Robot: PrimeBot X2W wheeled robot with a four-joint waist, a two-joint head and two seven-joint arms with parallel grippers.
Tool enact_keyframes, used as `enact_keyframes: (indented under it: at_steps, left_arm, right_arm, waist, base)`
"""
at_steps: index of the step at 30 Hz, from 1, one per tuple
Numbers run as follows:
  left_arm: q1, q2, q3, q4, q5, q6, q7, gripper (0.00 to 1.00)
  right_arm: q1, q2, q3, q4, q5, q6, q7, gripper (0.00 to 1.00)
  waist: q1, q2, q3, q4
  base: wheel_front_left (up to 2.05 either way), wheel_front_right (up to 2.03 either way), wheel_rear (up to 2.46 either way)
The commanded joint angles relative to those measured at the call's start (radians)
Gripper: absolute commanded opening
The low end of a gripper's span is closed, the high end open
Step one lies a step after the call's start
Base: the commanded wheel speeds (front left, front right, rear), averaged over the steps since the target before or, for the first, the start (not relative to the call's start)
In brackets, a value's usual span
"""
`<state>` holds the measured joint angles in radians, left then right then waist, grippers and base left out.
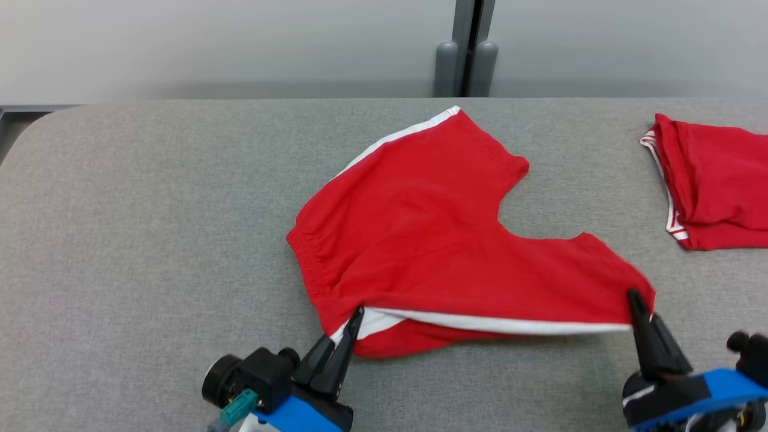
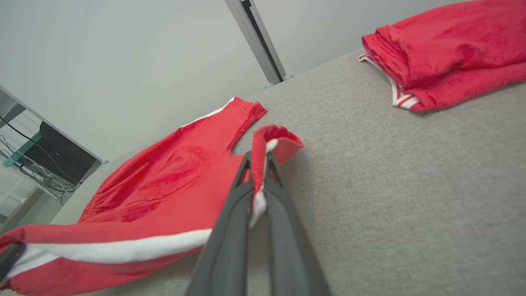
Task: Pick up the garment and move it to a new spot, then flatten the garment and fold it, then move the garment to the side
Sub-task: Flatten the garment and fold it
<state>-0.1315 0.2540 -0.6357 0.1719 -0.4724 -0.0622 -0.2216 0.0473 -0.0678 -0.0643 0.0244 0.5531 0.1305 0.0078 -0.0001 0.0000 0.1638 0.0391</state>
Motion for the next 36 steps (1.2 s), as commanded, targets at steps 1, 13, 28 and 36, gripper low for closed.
enact_keyframes:
  at_steps: [1, 13, 28, 36]
  left_arm:
    - [-0.021, 0.002, 0.001, -0.003, 0.001, -0.001, -0.003, 0.0]
    - [-0.183, -0.053, 0.036, 0.048, 0.012, -0.005, -0.027, 0.0]
    - [-0.426, -0.143, 0.13, 0.197, 0.015, -0.03, -0.044, 0.0]
    - [-0.487, -0.184, 0.165, 0.248, 0.043, -0.043, -0.044, 0.0]
  right_arm:
    - [-0.033, 0.004, -0.007, -0.005, -0.002, 0.001, 0.004, 0.0]
    - [-0.366, -0.007, -0.017, 0.107, -0.054, 0.001, 0.062, 0.0]
    - [-0.9, -0.079, -0.01, 0.487, -0.152, 0.001, 0.115, 0.0]
    - [-1.084, -0.091, 0.035, 0.699, -0.223, 0.001, 0.077, 0.0]
  waist:
    - [0.0001, 0.0, 0.007, 0.005]
    - [0.0001, 0.0, 0.11, 0.072]
    - [0.0001, 0.0, 0.293, 0.166]
    - [0.0001, 0.0, 0.344, 0.201]
  base:
    - [0.0, 0.0, 0.0]
    - [0.0, 0.0, 0.0]
    - [0.0, 0.0, 0.0]
    - [0.0, 0.0, 0.0]
